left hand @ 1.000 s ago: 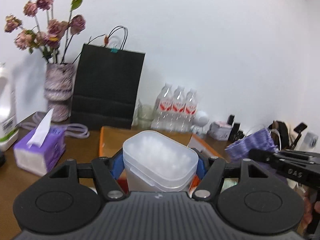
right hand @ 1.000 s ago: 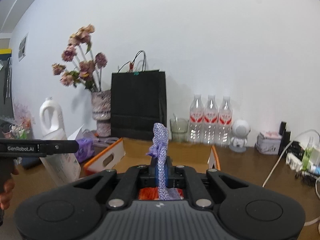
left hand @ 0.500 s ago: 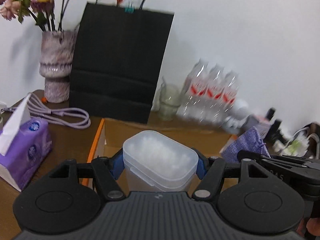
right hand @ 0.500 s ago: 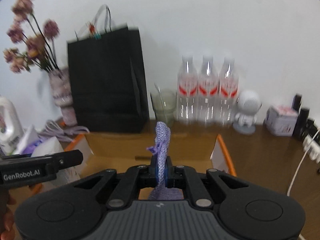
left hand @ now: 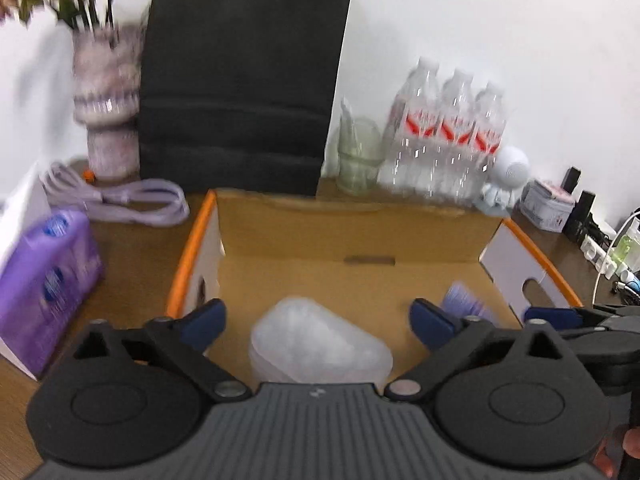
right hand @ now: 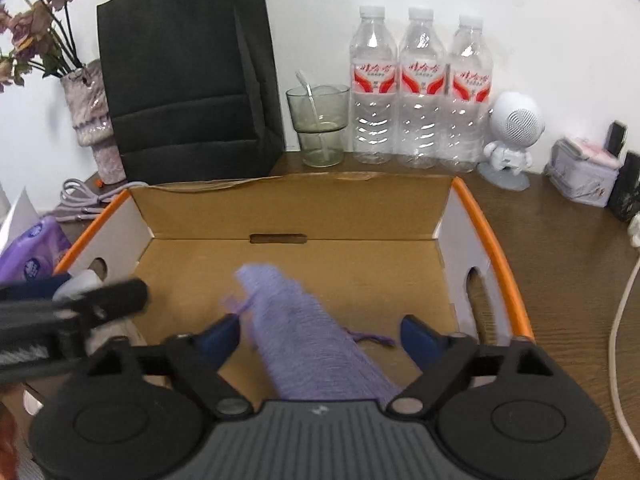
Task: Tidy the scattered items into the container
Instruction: 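Carry both items over the cardboard box and open both tools to drop them, then move both tools back toward the items beside the box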
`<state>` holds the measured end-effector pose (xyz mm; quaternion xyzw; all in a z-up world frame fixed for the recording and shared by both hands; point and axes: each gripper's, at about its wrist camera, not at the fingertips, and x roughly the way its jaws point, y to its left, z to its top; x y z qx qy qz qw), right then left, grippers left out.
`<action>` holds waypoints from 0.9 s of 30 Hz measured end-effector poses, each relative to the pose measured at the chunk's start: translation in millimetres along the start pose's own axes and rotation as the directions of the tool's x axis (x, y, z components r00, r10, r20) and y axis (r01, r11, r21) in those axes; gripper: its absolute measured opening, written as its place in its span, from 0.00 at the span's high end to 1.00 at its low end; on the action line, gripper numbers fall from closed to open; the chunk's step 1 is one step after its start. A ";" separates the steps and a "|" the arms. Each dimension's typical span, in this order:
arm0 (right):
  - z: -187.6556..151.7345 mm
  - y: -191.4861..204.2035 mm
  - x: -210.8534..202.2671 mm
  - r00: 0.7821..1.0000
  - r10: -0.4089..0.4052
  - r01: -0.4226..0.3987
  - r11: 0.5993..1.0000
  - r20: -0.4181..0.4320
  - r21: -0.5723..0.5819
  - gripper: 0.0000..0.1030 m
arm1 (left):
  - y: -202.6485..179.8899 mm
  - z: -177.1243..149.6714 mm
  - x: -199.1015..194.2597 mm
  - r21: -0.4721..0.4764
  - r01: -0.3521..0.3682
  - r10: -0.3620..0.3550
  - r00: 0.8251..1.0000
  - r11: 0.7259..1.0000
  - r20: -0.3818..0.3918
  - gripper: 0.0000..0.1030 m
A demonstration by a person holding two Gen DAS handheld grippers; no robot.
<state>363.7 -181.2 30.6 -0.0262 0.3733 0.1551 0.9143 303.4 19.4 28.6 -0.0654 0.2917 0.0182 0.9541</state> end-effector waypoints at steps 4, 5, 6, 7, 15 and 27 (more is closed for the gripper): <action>1.2 5.0 -19.0 1.000 0.008 -0.009 0.999 -0.019 -0.053 0.00 | -7.9 7.2 -22.9 0.056 -0.014 0.013 1.000 0.998 0.010 0.00; 0.6 6.7 -27.2 1.000 0.003 -0.004 0.998 -0.006 -0.069 0.00 | -9.6 7.6 -30.7 0.072 -0.018 0.017 1.000 0.997 0.018 0.00; -0.5 8.2 -35.9 1.000 -0.004 0.004 0.997 0.007 -0.080 0.00 | -11.0 8.1 -37.6 0.086 -0.023 0.021 0.999 0.996 0.027 0.00; -2.3 9.5 -45.9 1.000 -0.010 0.011 0.996 0.020 -0.086 0.00 | -11.7 7.8 -45.0 0.096 -0.028 0.025 0.999 0.995 0.035 0.00; -43.5 12.3 -122.3 0.990 -0.009 0.027 0.992 0.139 -0.126 0.00 | 1.0 -25.1 -114.9 0.110 0.047 -0.056 0.995 0.993 0.084 0.00; -154.7 10.1 -181.3 0.984 0.072 -0.056 0.994 0.163 -0.098 0.00 | 28.2 -111.5 -161.5 0.054 0.053 -0.054 0.998 0.997 0.012 0.00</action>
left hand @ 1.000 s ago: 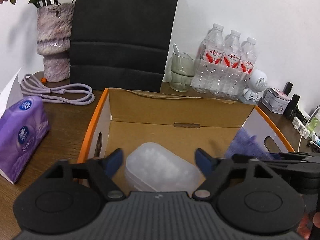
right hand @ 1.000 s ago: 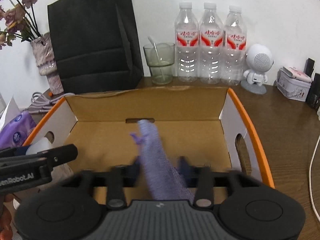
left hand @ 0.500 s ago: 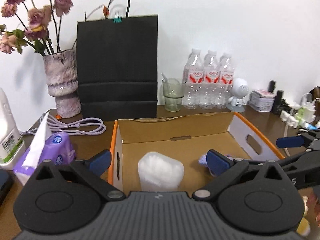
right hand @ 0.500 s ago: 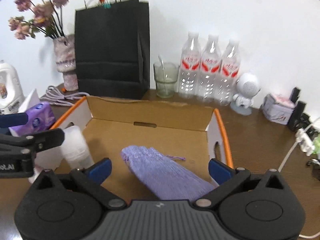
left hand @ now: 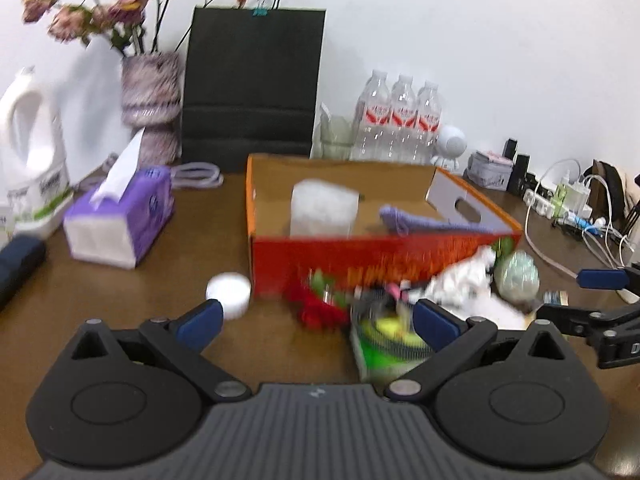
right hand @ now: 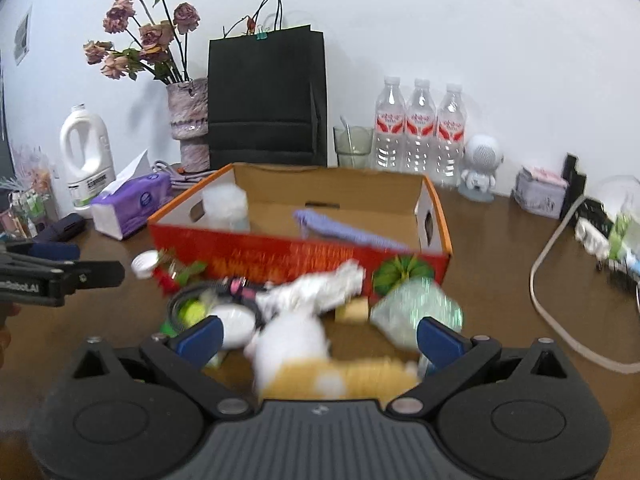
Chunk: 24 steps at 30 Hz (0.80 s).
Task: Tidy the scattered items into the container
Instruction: 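Move both tools back toward the items beside the box, then grasp the black cable coil with left tool while right tool grasps the plush sheep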
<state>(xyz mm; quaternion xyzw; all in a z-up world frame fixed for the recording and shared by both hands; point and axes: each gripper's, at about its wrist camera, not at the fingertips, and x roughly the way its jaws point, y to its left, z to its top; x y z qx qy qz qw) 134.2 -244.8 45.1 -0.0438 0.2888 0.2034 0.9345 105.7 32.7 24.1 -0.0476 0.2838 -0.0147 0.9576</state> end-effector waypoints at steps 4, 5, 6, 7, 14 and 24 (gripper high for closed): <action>-28.0 2.1 -12.4 1.000 -0.011 0.011 0.999 -0.006 0.032 0.00 | 3.8 -20.9 -5.7 -0.028 -0.017 0.016 1.000 0.999 -0.024 0.00; -32.5 0.5 -12.7 1.000 -0.008 0.009 0.999 -0.009 0.041 0.00 | 4.8 -25.2 -5.6 -0.034 -0.020 0.019 0.999 0.999 -0.035 0.00; -37.1 -0.5 -12.8 1.000 -0.004 0.005 0.999 -0.012 0.050 0.00 | 5.6 -29.0 -5.0 -0.037 -0.022 0.020 0.999 0.999 -0.046 0.00; -41.1 -1.2 -12.5 1.000 -0.001 0.002 0.998 -0.017 0.056 0.00 | 6.0 -32.2 -4.3 -0.039 -0.022 0.020 0.998 0.999 -0.055 0.00; -46.9 -4.2 -10.2 1.000 -0.013 0.015 0.998 -0.022 0.064 0.00 | 2.4 -37.9 -3.5 -0.034 -0.018 0.015 0.997 0.999 -0.071 0.00; -41.9 -4.4 14.6 0.999 -0.026 0.027 0.999 -0.041 0.034 0.00 | -13.3 -29.8 12.8 -0.009 0.009 -0.010 0.997 1.000 -0.082 0.00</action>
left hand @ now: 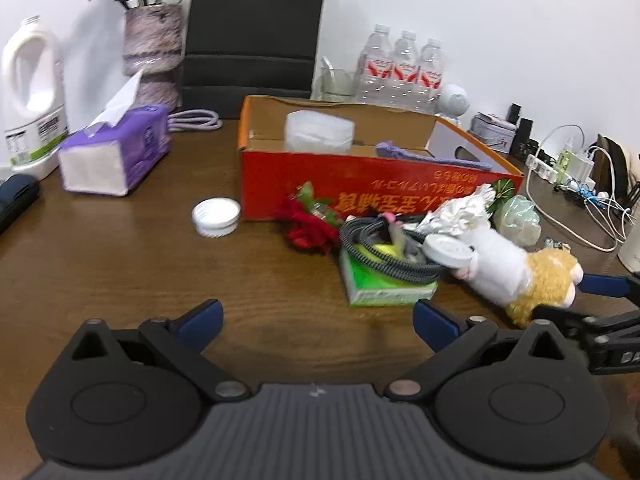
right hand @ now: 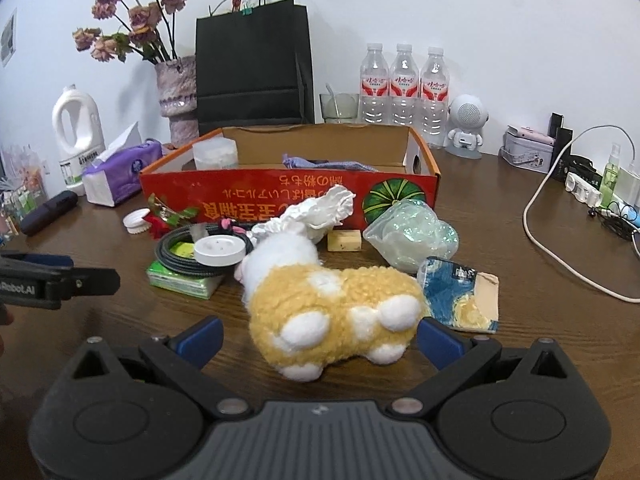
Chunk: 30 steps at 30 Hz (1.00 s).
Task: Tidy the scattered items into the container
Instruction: 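Grasp the black cable coil with left tool while right tool grasps the plush sheep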
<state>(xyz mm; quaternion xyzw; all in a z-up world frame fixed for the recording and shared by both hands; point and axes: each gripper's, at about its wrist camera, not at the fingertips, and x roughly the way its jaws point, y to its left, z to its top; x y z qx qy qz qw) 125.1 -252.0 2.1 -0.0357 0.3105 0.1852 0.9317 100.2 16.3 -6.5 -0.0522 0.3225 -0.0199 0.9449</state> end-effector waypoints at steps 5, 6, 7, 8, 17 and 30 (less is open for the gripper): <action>5.3 0.2 17.7 0.999 -0.039 0.039 0.999 -0.004 -0.008 0.00 | -7.5 17.9 23.8 -0.035 -0.016 0.015 1.000 0.999 -0.010 0.00; 6.2 -0.1 20.2 0.999 -0.042 0.042 0.999 -0.005 -0.008 0.00 | -8.5 21.7 27.9 -0.040 -0.025 0.025 1.000 0.999 -0.006 0.00; 6.8 -0.7 22.7 0.999 -0.045 0.045 0.999 -0.007 -0.008 0.00 | -10.1 25.3 31.7 -0.035 -0.030 0.030 1.000 0.999 0.003 0.00; 7.2 -1.4 24.9 0.999 -0.049 0.048 0.999 -0.010 -0.007 0.00 | -12.7 28.8 36.1 -0.024 -0.041 0.041 0.999 0.999 0.010 0.00; 8.4 -3.1 28.8 1.000 -0.018 0.018 1.000 0.009 -0.023 0.11 | -12.6 31.2 62.7 -0.020 0.014 -0.015 0.999 1.000 -0.038 0.58; 7.3 -4.7 5.2 0.997 0.000 0.001 1.000 0.075 -0.021 0.53 | -2.9 30.4 35.8 -0.057 0.068 -0.065 0.996 0.996 0.055 0.84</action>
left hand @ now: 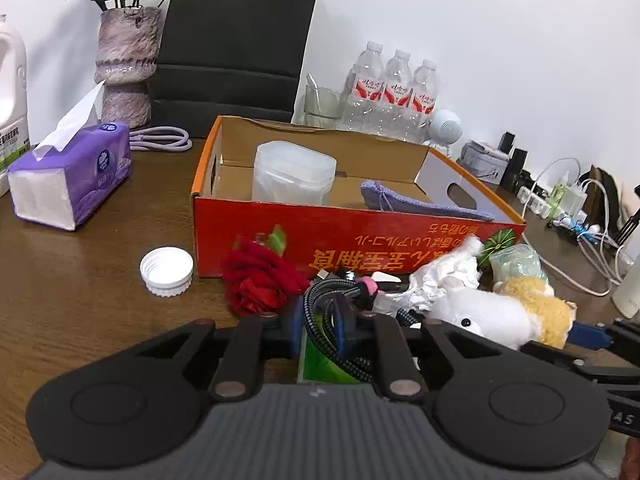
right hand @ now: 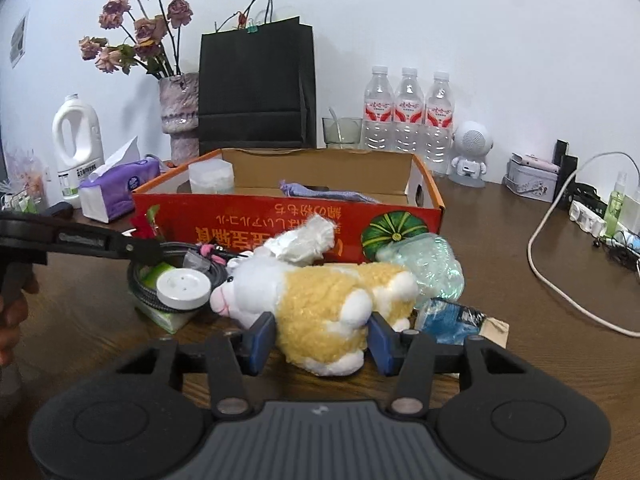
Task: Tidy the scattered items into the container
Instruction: 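Grasp the black cable coil with left tool while right tool grasps the plush sheep, then lift both items over the box and open both tools to release them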
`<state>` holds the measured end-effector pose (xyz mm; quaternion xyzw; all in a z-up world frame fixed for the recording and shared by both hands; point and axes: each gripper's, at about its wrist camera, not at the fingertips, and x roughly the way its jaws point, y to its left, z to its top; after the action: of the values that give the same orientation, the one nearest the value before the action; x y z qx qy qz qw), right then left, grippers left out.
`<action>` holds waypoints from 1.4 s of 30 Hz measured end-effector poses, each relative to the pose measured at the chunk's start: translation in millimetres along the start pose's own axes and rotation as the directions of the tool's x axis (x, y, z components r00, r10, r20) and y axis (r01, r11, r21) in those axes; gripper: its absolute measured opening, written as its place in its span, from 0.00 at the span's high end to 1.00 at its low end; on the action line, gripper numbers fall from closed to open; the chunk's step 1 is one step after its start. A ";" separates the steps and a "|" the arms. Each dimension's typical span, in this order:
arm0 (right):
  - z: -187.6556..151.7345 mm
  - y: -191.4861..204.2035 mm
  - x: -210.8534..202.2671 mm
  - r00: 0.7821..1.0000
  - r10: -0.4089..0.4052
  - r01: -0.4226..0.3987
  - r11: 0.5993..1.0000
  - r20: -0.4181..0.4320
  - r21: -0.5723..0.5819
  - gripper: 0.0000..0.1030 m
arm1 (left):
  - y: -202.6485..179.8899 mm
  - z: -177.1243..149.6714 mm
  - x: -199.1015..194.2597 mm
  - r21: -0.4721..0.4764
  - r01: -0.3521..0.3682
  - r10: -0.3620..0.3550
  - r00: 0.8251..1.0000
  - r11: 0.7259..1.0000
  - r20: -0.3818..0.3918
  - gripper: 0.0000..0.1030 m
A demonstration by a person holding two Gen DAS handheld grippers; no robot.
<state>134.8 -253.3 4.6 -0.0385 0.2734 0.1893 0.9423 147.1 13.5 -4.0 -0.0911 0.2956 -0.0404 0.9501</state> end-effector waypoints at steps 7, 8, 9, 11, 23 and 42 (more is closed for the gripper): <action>0.0 -2.5 -9.9 1.000 -0.009 0.008 1.000 0.022 0.024 0.16 | 9.2 -5.6 -11.2 -0.022 -0.003 0.002 1.000 1.000 -0.024 0.71; 1.6 -0.5 -10.2 1.000 -0.011 0.011 1.000 0.021 0.008 0.16 | 9.6 -5.7 -11.8 -0.027 -0.001 0.000 1.000 1.000 -0.028 0.56; 3.2 1.3 -9.6 1.000 -0.013 0.013 1.000 0.020 -0.004 0.15 | 9.2 -5.7 -12.1 -0.026 -0.003 0.002 1.000 1.000 -0.030 0.47; 6.7 5.3 -4.3 0.999 -0.032 0.032 0.999 0.012 -0.022 0.06 | 6.6 -5.5 -9.3 -0.015 -0.016 0.016 0.999 1.000 -0.040 0.42; 14.9 4.3 42.9 0.998 -0.008 0.019 0.987 -0.066 0.162 0.22 | 7.0 -5.0 9.7 -0.077 0.022 -0.026 0.998 0.997 -0.056 0.80; 9.6 -10.2 -8.9 0.998 0.025 -0.034 0.983 0.056 0.178 0.47 | -3.0 15.9 -38.6 -0.116 0.219 -0.212 0.975 0.969 0.068 0.90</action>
<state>136.5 -264.1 17.2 0.0555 0.2645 0.1790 0.9460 124.3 17.9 30.8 -0.1819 0.2597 -0.1228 0.9404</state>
